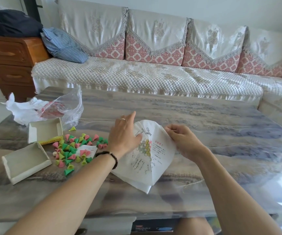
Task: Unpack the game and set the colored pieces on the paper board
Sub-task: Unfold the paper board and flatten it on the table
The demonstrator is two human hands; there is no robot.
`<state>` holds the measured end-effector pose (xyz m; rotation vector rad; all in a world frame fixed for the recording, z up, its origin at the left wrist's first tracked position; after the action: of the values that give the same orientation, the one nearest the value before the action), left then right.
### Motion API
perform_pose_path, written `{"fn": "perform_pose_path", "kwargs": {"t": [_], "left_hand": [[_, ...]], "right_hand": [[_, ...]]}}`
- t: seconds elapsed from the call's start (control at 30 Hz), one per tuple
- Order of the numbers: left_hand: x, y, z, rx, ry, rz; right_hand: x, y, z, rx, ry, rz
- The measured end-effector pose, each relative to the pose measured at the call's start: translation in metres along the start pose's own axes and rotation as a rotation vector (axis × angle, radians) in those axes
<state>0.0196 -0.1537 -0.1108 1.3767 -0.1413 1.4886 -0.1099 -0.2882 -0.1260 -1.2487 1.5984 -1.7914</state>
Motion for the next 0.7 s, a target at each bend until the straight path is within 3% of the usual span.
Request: {"fn": "perform_pose_path", "kwargs": {"t": [0.07, 0.13, 0.33, 0.43, 0.57, 0.63, 0.7], "left_hand": [[-0.019, 0.007, 0.017, -0.004, -0.090, -0.032], [-0.036, 0.008, 0.032, 0.031, -0.160, -0.114], [-0.061, 0.016, 0.037, 0.098, -0.223, -0.341], [-0.060, 0.006, 0.033, 0.234, -0.202, -0.557], [-0.040, 0.004, 0.031, 0.270, -0.123, -0.600], [-0.023, 0.009, 0.032, 0.221, -0.081, -0.537], [-0.004, 0.016, 0.033, 0.157, -0.050, -0.489]], "right_hand": [[-0.004, -0.002, -0.006, -0.024, -0.138, 0.076], [0.000, -0.006, -0.012, -0.024, -0.172, 0.081], [0.049, -0.004, -0.019, -0.017, 0.140, -0.011], [0.053, -0.013, -0.015, 0.117, 0.103, -0.238], [0.047, -0.006, -0.005, 0.041, 0.045, -0.756], [0.055, -0.008, -0.001, 0.007, 0.159, -0.885], [0.073, -0.011, 0.002, 0.006, 0.350, -0.787]]}}
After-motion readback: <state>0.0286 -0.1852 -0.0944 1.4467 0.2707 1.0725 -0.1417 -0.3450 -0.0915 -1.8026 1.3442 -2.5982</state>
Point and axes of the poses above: each hand's wrist, its own z-axis towards the middle knuckle, its own x-axis out of the back of the hand, y = z × x, the point moved 9 cm from there along z, towards the middle knuckle, and after that the axes turned 4 degrees about -z, right-handed, at the moved point
